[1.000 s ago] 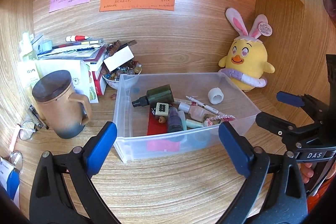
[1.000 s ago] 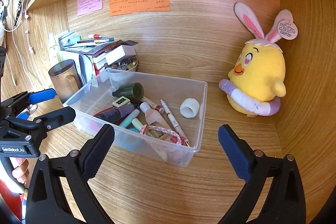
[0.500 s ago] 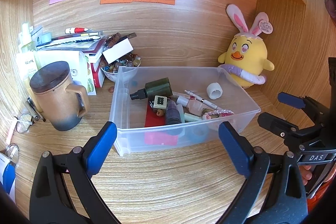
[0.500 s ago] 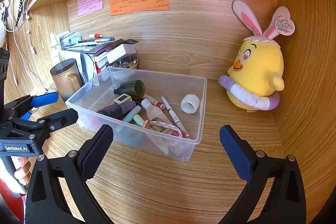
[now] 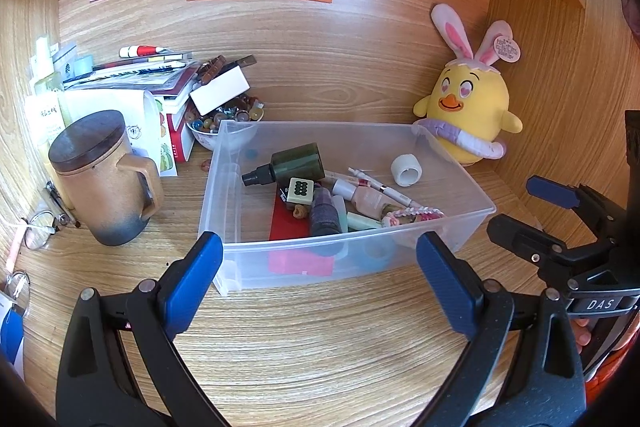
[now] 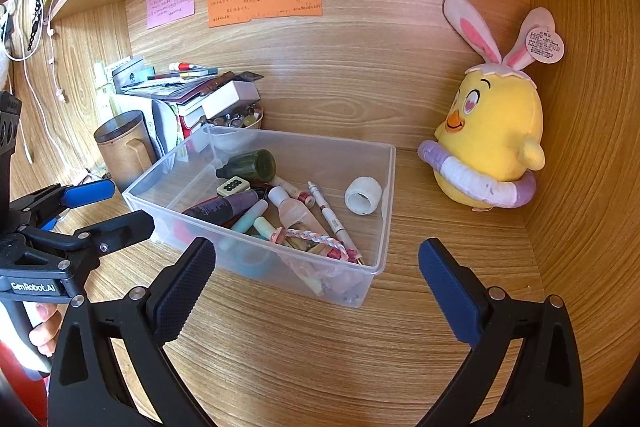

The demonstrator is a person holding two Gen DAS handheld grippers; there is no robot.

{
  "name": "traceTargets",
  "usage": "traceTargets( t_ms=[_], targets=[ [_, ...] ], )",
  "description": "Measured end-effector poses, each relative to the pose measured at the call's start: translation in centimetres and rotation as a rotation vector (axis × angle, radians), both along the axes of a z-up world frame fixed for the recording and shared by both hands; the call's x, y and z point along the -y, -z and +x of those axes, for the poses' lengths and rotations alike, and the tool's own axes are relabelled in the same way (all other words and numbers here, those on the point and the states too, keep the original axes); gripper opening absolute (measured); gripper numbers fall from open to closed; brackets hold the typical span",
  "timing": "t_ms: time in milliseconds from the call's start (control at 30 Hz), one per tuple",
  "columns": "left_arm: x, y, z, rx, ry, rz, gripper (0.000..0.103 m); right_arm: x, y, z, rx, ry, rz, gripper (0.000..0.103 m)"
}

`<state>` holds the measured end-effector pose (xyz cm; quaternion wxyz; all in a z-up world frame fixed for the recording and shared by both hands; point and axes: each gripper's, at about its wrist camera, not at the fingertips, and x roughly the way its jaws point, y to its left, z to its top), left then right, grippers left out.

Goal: Organize objects

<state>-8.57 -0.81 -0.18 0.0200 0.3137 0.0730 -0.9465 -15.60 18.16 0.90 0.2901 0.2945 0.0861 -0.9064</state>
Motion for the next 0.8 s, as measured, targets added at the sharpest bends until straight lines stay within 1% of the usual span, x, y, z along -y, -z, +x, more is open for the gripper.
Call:
traceTargets(
  t_ms=[800],
  targets=[
    [-0.12,-0.22,0.33,-0.006,0.005,0.002,0.099,0.24,-0.05,0.01,0.0,-0.002,0.002,0.102]
  ],
)
